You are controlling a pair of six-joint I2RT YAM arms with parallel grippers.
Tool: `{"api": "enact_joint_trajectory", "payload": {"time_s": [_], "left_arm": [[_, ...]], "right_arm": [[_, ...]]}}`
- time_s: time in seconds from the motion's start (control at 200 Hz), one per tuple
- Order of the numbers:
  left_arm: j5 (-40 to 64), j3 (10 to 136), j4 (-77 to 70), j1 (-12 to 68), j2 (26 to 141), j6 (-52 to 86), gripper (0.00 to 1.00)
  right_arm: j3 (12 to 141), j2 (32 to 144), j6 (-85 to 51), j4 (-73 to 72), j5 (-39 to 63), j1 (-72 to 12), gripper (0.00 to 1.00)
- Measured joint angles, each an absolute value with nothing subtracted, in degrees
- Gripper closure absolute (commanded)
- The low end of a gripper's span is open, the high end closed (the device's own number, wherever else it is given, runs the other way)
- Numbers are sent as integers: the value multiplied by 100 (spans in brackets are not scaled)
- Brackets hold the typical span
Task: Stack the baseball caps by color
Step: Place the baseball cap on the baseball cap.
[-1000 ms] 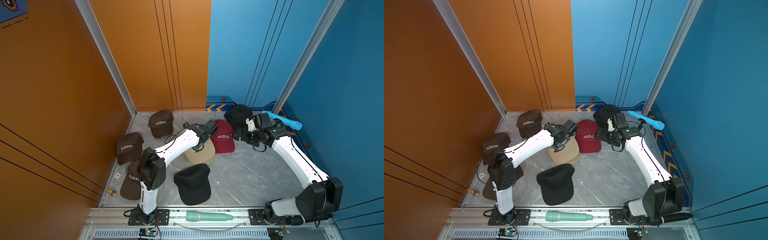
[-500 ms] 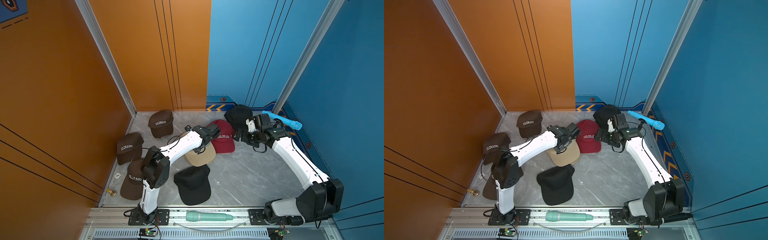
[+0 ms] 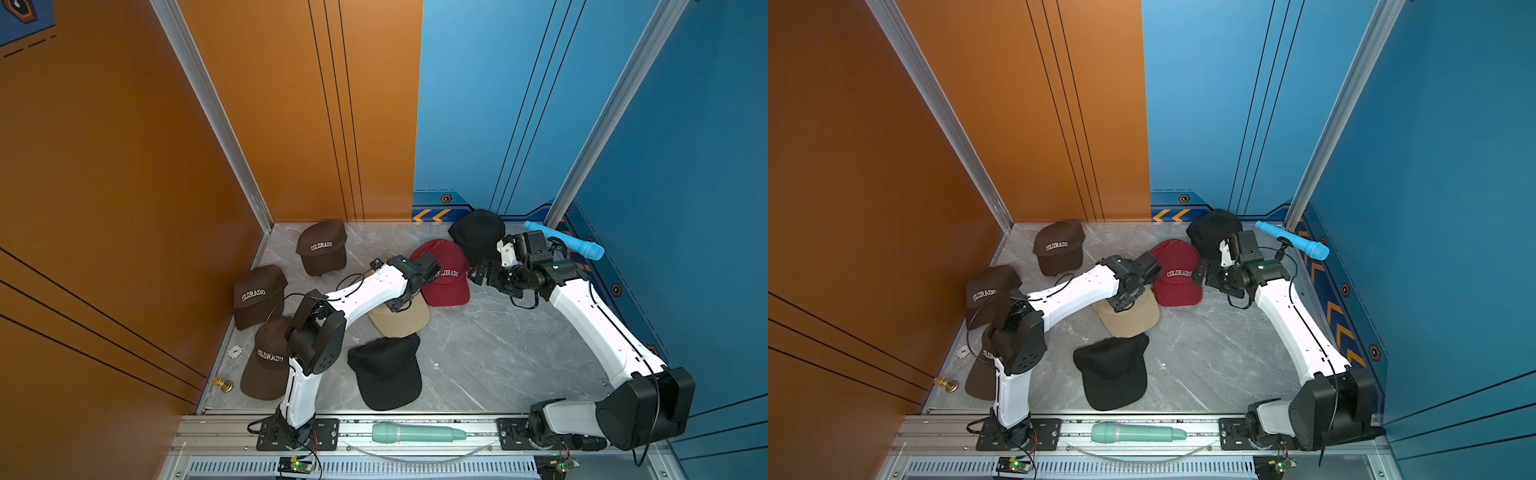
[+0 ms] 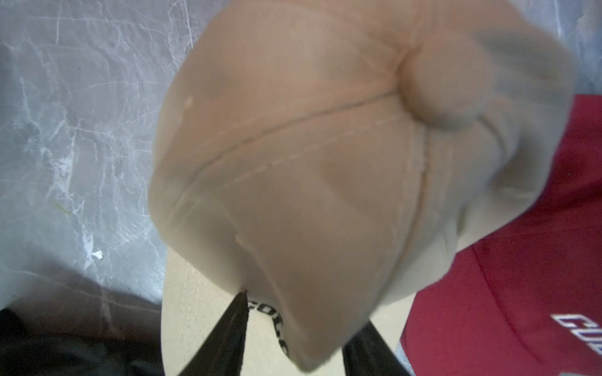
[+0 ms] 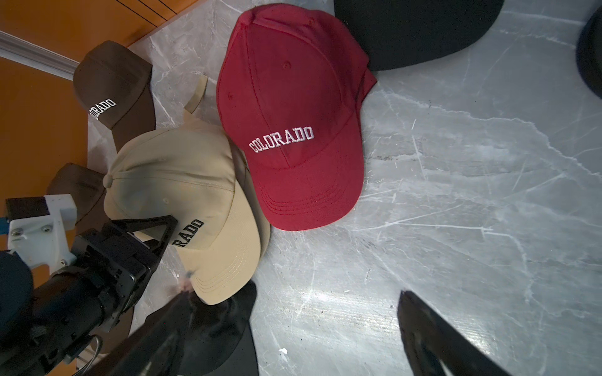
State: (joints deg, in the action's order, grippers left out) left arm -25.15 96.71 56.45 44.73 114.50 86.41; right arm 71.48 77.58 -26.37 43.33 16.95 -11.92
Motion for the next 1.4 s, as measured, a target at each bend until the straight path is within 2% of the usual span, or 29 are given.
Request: {"api": "enact_joint_trajectory", "payload": {"time_s": [0.105, 0.215, 0.415, 0.916, 1.397], "left_arm": [[-2486, 9668, 5642, 4541, 11443, 8641, 54], [-2458, 9649, 5640, 4574, 11443, 8637, 61], [-2416, 9557, 5636, 4554, 11443, 8547, 64], [-2397, 9623, 5500, 3983, 11452, 7566, 65], [-2283, 10591, 5336, 3607, 11907, 6200, 65]], "right_arm": [[7133, 7758, -2639, 4340, 1697, -1192, 0], [7133, 7760, -2639, 4338, 1702, -1192, 0], [7135, 7837, -2641, 4338, 1785, -1192, 0], [7251, 8047, -2709, 4287, 1782, -1194, 0], [7673, 8296, -2895, 4239, 1433, -1389, 0]]}}
